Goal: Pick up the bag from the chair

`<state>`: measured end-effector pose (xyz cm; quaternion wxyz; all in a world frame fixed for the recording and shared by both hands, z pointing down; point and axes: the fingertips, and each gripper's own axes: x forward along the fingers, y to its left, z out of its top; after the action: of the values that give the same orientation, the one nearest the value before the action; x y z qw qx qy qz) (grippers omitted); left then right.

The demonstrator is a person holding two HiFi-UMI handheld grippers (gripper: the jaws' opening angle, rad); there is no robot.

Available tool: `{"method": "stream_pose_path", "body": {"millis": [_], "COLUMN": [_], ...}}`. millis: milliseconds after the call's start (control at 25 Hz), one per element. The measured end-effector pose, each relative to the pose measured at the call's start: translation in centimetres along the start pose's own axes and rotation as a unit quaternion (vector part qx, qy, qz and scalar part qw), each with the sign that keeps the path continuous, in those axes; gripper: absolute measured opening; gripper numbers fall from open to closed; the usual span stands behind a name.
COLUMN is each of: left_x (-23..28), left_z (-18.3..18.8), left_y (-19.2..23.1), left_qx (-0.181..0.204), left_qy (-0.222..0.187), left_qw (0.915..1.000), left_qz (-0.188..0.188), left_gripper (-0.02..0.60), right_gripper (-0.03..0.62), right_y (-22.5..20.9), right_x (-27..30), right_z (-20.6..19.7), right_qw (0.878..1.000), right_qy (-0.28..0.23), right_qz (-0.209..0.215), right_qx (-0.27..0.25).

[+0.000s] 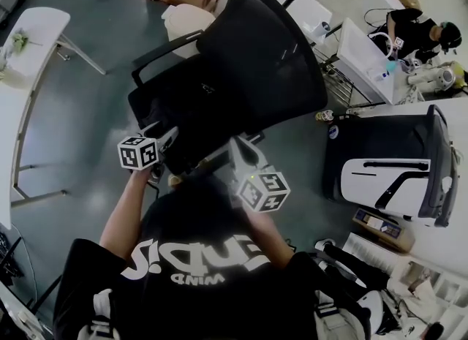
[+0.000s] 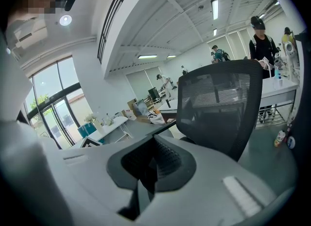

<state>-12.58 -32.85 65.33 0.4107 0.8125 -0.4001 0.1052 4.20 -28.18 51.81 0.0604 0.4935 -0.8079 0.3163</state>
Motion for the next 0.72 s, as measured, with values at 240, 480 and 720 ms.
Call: {"method": "stream_pose_path", "body": {"millis": [240,480,720], "left_x": [0.7,1.2,0.1], "left_z": [-0.4,-0.7,-0.2], "left_y": [-0.9,-2.4,-3.3], "left_qx": [0.009,0.029,0.027], "left_qy": [0.024,0.027,0.008], "left_qw": [0.9994,0.9985,0.9986], "left_qz": [-0.022,-0.038,-0.045], "left_gripper": [0.163,0.042,0.008], "right_gripper": [0.003,0.003,0.003], "right_y": [-0.7,-1.5,-1.6], "right_x": [0.0,0.1,0.2], "right_z": [0.1,0.1,0.1], "right_qw": [1.0,1.0,1.0], "right_qy": [0.002,0.003,0.004], "right_qz": [-0.004,-0.004,0.0], "right_qx": [0.005,0.007,0.007]}}
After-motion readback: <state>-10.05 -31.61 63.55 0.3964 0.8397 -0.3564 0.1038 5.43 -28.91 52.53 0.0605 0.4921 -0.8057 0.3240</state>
